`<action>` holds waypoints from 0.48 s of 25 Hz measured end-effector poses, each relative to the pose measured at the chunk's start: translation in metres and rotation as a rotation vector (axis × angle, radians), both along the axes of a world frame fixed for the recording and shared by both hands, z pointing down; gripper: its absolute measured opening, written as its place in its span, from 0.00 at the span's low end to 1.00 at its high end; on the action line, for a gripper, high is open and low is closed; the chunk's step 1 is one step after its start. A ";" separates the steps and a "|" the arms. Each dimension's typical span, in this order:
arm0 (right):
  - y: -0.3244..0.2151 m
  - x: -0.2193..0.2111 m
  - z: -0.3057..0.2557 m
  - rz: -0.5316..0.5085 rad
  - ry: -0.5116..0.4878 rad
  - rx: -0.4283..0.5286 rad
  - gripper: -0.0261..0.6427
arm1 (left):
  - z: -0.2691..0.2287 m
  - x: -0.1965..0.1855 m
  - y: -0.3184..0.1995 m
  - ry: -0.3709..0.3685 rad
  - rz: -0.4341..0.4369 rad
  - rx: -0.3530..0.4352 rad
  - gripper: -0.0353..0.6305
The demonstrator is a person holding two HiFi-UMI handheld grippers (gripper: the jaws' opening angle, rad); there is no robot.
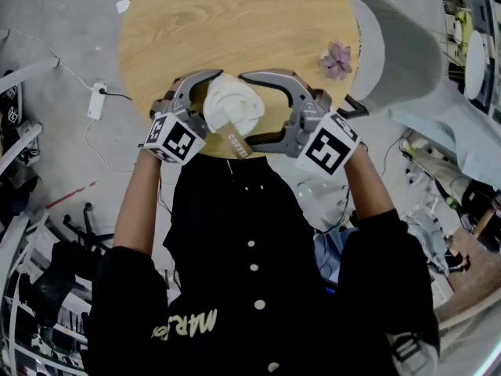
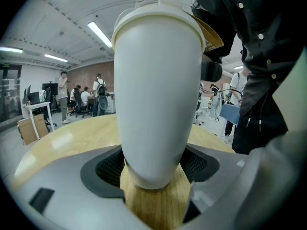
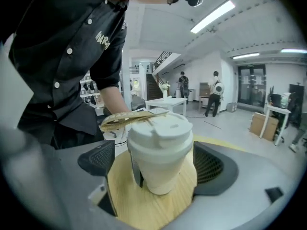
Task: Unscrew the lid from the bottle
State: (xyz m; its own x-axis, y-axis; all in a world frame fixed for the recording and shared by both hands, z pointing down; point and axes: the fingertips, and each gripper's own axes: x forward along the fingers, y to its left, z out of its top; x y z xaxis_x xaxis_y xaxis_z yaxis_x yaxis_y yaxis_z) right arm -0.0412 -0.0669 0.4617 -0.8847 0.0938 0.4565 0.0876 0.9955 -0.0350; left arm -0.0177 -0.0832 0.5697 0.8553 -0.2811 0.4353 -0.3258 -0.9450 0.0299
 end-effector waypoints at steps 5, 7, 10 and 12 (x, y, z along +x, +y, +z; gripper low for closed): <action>-0.009 -0.012 -0.010 0.302 -0.125 0.026 0.79 | -0.002 0.001 -0.004 0.002 -0.009 0.005 0.59; -0.018 -0.013 -0.012 0.392 -0.152 0.049 0.79 | 0.001 0.002 -0.006 0.002 -0.008 0.006 0.59; -0.023 -0.015 -0.014 0.431 -0.184 0.064 0.70 | 0.003 0.000 -0.005 0.001 -0.009 0.006 0.59; -0.020 -0.014 -0.014 0.373 -0.185 0.057 0.70 | 0.003 0.000 -0.004 0.000 -0.007 0.005 0.59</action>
